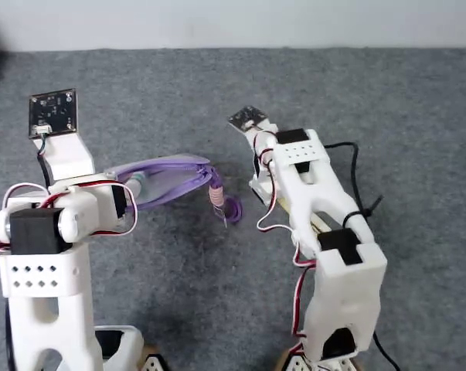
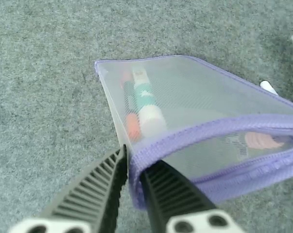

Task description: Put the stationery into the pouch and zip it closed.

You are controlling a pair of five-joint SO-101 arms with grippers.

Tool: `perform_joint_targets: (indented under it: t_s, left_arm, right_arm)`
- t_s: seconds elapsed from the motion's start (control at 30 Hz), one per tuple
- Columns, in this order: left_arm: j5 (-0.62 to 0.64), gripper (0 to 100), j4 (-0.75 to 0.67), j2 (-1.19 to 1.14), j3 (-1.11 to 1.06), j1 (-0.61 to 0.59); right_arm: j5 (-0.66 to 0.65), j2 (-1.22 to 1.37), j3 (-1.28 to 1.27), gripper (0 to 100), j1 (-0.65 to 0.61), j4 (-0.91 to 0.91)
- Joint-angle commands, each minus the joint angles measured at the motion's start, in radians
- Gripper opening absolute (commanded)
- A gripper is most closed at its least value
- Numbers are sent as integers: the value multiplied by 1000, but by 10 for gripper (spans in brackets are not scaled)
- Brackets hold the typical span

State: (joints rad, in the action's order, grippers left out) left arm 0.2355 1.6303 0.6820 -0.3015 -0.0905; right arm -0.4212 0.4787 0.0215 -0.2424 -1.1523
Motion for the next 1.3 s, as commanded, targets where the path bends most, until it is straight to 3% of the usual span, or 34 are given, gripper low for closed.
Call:
perform_joint_targets:
  t_s: [0.0,0.37,0.57,0.9,1.27]
  left_arm:
    - [5,13,2,-3,2,0]
    - [5,13,3,-2,2,0]
    - [5,13,3,2,2,0]
    - [5,13,3,-2,2,0]
    - [6,13,3,-2,2,0]
  right_arm:
    - [8,42,6,177,13,21]
    - [9,-54,14,173,12,-16]
    - [8,-136,12,2,12,-18]
    - [11,-168,15,23,10,-70]
    - [8,-54,17,162,39,124]
